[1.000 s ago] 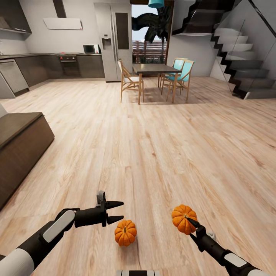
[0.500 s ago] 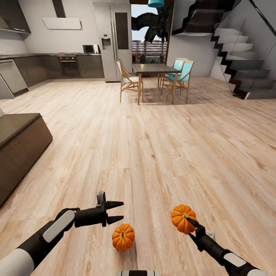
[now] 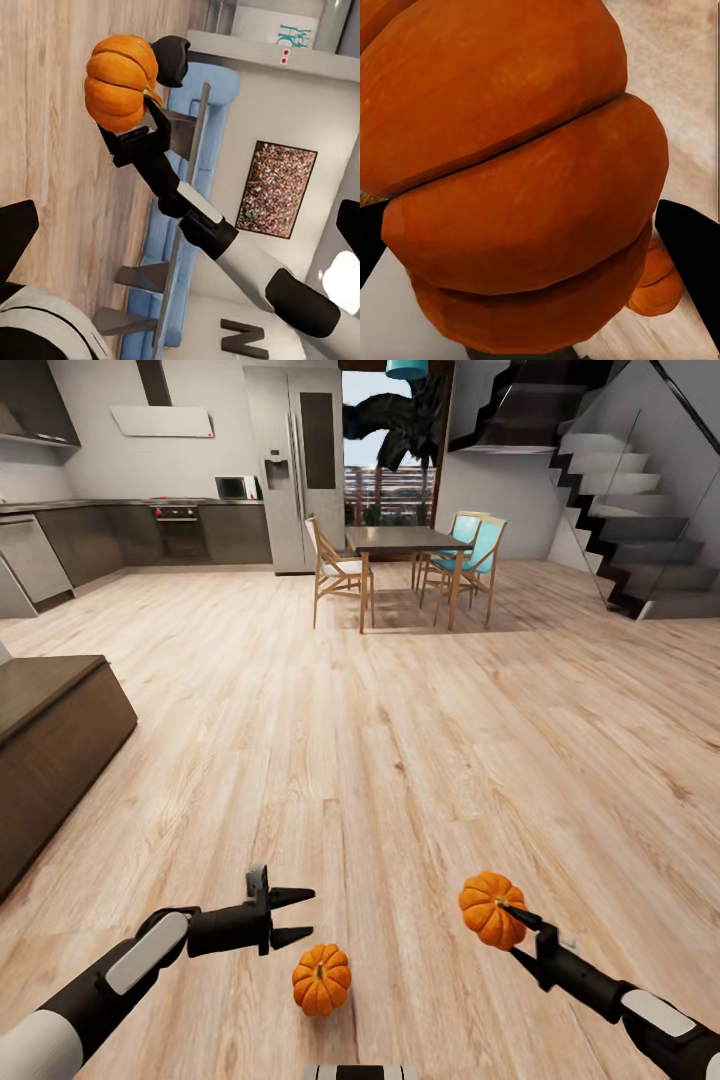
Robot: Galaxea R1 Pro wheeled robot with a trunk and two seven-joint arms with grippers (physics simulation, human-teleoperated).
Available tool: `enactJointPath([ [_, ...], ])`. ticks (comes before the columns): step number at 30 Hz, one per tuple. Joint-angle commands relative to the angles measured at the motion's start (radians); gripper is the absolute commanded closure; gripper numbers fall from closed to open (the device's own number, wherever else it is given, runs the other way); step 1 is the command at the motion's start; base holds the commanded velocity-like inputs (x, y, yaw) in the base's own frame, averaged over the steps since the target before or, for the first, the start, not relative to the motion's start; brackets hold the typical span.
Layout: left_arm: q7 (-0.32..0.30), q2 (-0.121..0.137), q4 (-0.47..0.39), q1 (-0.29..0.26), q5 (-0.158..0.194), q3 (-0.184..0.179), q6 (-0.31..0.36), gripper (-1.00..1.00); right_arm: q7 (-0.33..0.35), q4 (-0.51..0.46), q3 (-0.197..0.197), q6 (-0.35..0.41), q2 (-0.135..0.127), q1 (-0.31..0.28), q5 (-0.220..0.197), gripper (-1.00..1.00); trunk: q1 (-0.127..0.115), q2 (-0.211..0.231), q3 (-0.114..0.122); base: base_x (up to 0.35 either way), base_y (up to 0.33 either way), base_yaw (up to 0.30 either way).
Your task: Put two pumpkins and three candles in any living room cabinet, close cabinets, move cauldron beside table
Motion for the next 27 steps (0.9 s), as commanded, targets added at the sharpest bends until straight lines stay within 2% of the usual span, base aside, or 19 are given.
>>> enactJointPath([
  [1, -0.003, 0.004, 0.019, -0.001, 0.000, 0.004, 0.001, -1.00, 0.000, -0.002, 0.010, 0.003, -0.004, -0.001, -0.008, 1.00, 0.000, 0.000, -0.001, 0.000, 0.000, 0.000],
  [4, -0.002, 0.020, 0.091, -0.004, -0.002, 0.028, 0.001, -1.00, -0.001, -0.003, 0.009, -0.012, -0.006, -0.001, -0.008, 1.00, 0.000, 0.000, -0.001, 0.000, 0.000, 0.000],
  [9, 0.002, 0.070, 0.133, -0.008, -0.011, 0.039, -0.004, -1.00, 0.005, -0.004, 0.008, -0.050, -0.005, -0.001, -0.010, 1.00, 0.000, 0.000, -0.001, 0.000, 0.000, 0.000],
  [11, 0.013, 0.073, 0.163, -0.011, -0.034, 0.039, -0.015, -1.00, 0.016, -0.005, 0.009, -0.053, -0.005, -0.001, -0.010, 1.00, 0.000, 0.000, -0.001, 0.000, 0.000, 0.000],
  [13, 0.029, 0.072, 0.198, -0.018, -0.082, 0.040, -0.054, -1.00, 0.055, -0.005, 0.009, -0.057, -0.005, -0.001, -0.009, 1.00, 0.000, 0.000, -0.001, 0.000, 0.000, 0.000],
  [14, 0.037, 0.068, 0.235, -0.021, -0.116, 0.040, -0.106, -1.00, 0.092, -0.005, 0.010, -0.059, -0.005, -0.001, -0.008, 1.00, 0.000, 0.000, -0.001, 0.000, 0.000, 0.000],
  [16, 0.045, 0.061, 0.274, -0.023, -0.143, 0.039, -0.171, -1.00, 0.125, -0.005, 0.010, -0.070, -0.005, -0.001, -0.008, 1.00, 0.000, 0.000, -0.001, 0.000, 0.000, 0.000],
  [19, 0.089, -0.003, 0.364, -0.024, -0.193, 0.036, -0.292, -1.00, 0.142, -0.002, 0.011, -0.101, -0.006, -0.001, -0.007, 1.00, 0.000, 0.000, -0.001, 0.000, 0.000, 0.000],
  [20, 0.099, -0.029, 0.400, -0.024, -0.222, 0.035, -0.349, -1.00, 0.146, -0.002, 0.011, -0.107, -0.007, -0.001, -0.007, 1.00, 0.000, 0.000, -0.001, 0.000, 0.000, 0.000],
  [21, 0.100, -0.041, 0.416, -0.024, -0.239, 0.035, -0.378, -1.00, 0.148, 0.001, 0.011, -0.109, -0.008, -0.001, -0.007, 1.00, 0.000, 0.000, -0.001, 0.000, 0.000, 0.000],
  [25, 0.091, -0.058, 0.443, -0.024, -0.270, 0.029, -0.426, -1.00, 0.154, 0.009, 0.012, -0.108, -0.018, -0.001, -0.008, 1.00, 0.000, 0.000, -0.001, 0.000, 0.000, 0.000],
  [27, 0.050, -0.054, 0.446, -0.023, -0.274, 0.032, -0.436, -1.00, 0.155, 0.009, 0.012, -0.107, -0.020, -0.001, -0.009, 1.00, 0.000, 0.000, -0.001, 0.000, 0.000, 0.000],
])
